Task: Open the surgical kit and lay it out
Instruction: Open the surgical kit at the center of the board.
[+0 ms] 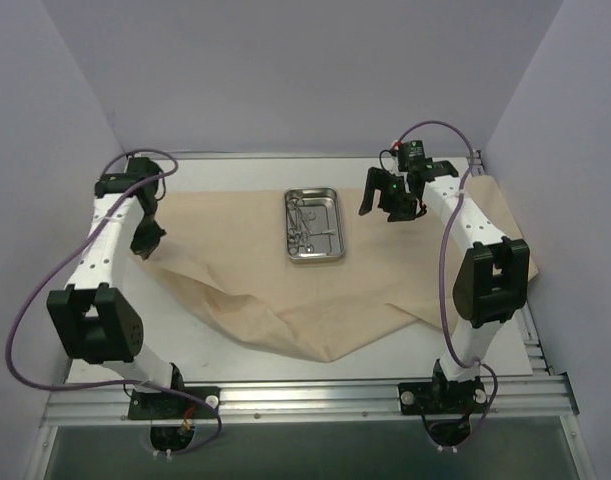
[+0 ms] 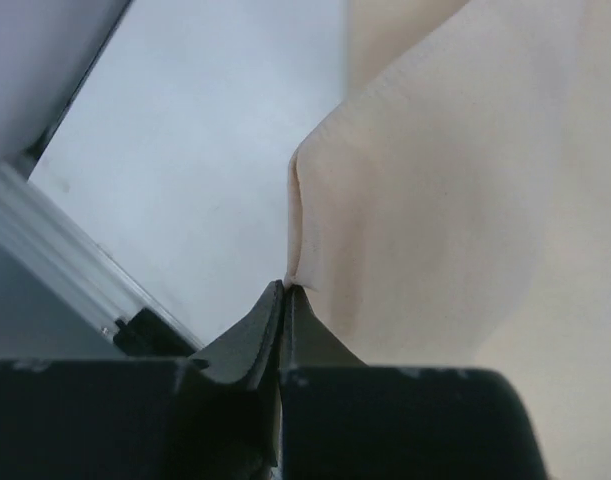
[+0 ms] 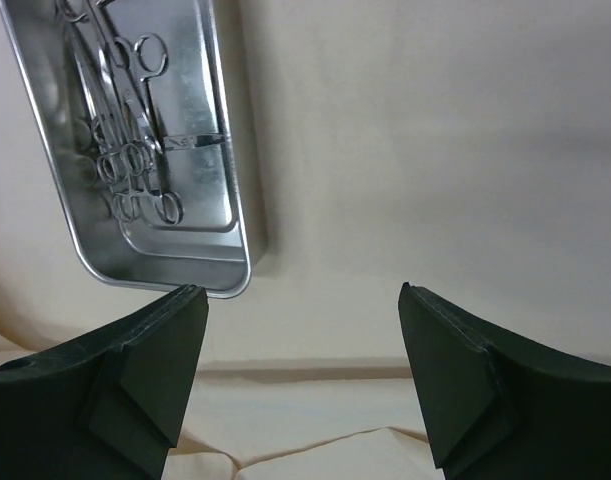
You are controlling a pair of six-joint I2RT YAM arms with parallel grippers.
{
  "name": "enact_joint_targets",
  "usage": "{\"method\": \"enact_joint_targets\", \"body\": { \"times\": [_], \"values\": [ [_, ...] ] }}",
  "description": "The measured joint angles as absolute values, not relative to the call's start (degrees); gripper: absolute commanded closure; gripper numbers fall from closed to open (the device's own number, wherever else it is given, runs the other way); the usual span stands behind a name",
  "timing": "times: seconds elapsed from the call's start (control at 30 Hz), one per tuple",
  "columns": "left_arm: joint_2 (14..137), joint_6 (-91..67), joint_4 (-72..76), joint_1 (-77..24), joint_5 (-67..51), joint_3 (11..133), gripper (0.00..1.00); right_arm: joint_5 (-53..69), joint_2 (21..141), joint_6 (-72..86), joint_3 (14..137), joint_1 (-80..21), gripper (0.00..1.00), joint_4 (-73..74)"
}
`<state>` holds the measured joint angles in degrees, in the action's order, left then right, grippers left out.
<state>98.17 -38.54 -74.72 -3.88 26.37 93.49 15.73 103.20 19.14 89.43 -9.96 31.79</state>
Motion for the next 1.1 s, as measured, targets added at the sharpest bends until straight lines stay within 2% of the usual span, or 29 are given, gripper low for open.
{"method": "enact_joint_targets", "body": {
  "times": [0.13, 0.33, 0.6, 1.03, 1.07, 1.1],
  "values": [
    [82.3, -39.8, -76.6, 6.2, 26.6, 79.9, 0.98, 17.1, 105.4, 19.6, 90.2, -12.8, 0.21, 30.4],
    [75.1, -39.8, -77.5, 12.9, 26.1, 70.8, 0.98, 17.6, 106.4, 19.9, 90.2, -16.4, 0.21, 30.2],
    [70.0, -43.2, -77.0, 15.8, 30.1, 79.6, 0.98, 18.0, 106.4, 20.1, 90.2, -18.5, 0.21, 30.7],
    [61.2, -43.4, -77.5, 16.9, 34.9, 80.4, 0.96, 18.4, 105.1, 19.5, 84.9, -18.5, 0.2, 31.4],
    [60.4, -43.4, -77.5, 17.0, 35.1, 80.4, 0.92, 18.5, 105.1, 19.4, 84.7, -18.5, 0.2, 31.5],
    [59.5, -43.4, -77.6, 17.0, 35.2, 80.2, 0.82, 18.5, 105.1, 19.4, 84.6, -18.5, 0.2, 31.5]
  ]
}}
